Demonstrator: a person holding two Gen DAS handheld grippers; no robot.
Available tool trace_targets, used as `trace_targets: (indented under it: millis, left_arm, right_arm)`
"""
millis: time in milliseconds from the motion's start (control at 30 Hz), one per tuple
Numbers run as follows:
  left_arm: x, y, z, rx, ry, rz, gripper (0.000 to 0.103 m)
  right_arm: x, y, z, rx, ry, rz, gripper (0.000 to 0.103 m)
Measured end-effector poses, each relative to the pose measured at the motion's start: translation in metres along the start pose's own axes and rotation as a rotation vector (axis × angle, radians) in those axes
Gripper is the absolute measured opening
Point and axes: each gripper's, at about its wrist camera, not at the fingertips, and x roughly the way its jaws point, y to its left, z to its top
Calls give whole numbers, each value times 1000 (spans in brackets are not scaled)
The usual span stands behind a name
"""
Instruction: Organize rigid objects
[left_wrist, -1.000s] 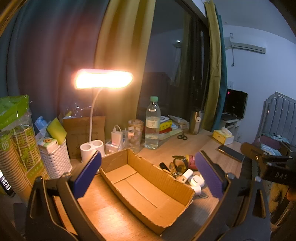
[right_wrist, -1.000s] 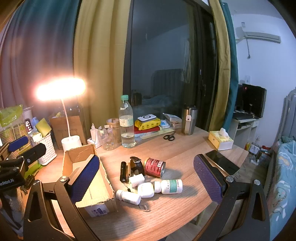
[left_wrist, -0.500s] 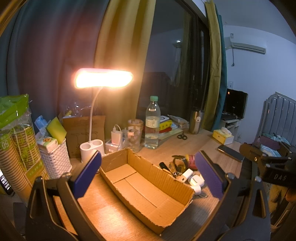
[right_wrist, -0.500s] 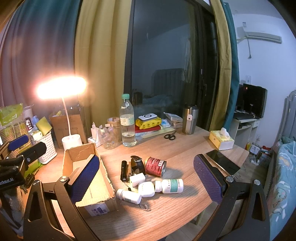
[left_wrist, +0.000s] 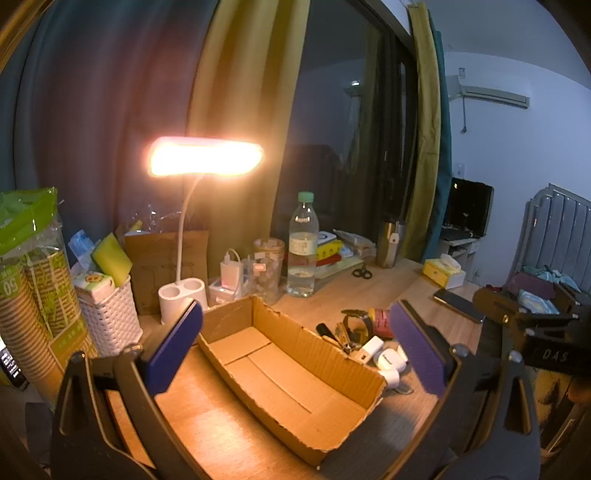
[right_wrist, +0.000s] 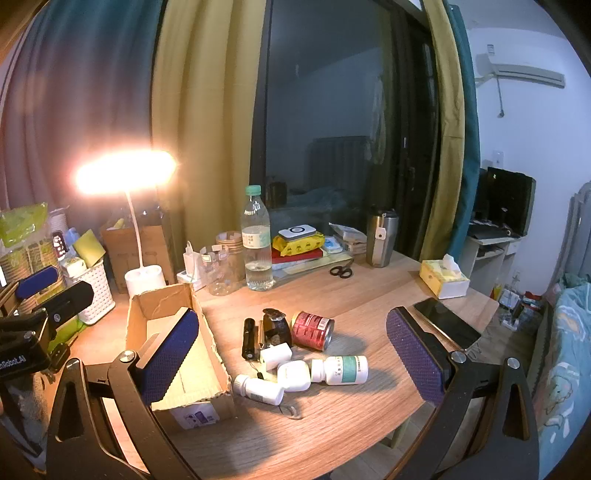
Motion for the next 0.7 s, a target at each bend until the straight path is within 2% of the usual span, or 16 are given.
trace_targets:
  millis: [367,533,700]
  left_arm:
    - [0,-1,-1,2,0,2,102]
    - [7,3,-5,-8,39,8,102]
    - [26,5,-17,-20,117,23,102]
  right_arm:
    - [0,1,0,-2,2,1,103]
    - [0,1,0,-1,6,4,103]
    - [12,-2,-10,1,40,5,103]
